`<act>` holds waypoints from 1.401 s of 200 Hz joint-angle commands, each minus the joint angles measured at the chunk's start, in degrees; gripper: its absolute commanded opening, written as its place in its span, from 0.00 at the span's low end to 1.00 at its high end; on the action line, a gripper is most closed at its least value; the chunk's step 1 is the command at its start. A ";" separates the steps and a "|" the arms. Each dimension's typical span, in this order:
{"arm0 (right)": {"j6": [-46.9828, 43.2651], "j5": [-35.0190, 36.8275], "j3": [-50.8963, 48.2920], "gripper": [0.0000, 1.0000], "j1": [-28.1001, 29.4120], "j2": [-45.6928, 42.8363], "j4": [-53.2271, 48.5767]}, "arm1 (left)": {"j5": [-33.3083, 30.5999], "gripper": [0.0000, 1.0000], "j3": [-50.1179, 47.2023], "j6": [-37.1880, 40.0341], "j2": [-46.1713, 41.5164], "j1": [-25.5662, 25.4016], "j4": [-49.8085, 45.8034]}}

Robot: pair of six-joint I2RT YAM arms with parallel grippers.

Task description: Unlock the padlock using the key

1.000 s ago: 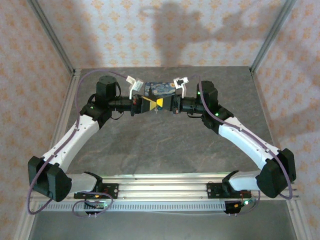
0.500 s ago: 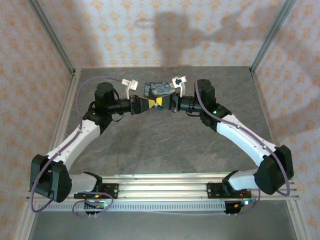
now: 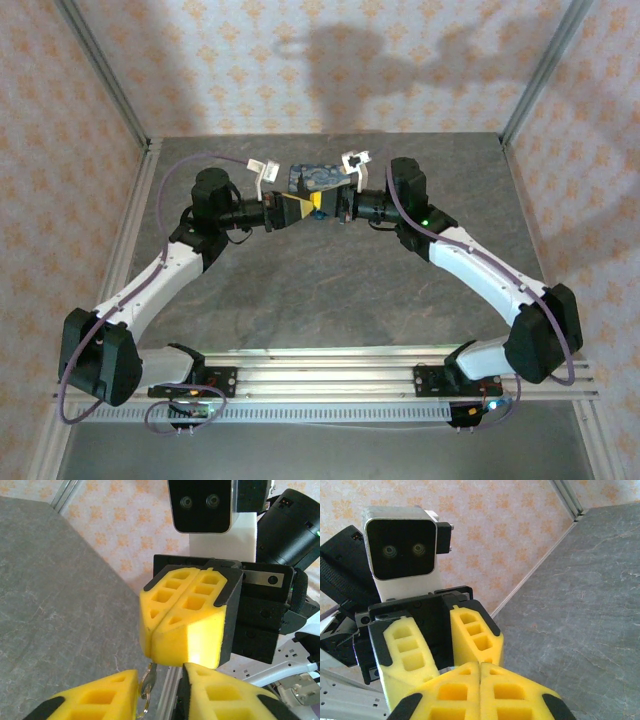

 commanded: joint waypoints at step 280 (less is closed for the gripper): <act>-0.63 30.52 11.02 0.77 -1.14 4.65 -23.99 | -13.72 0.00 9.19 22.46 3.99 7.23 -33.11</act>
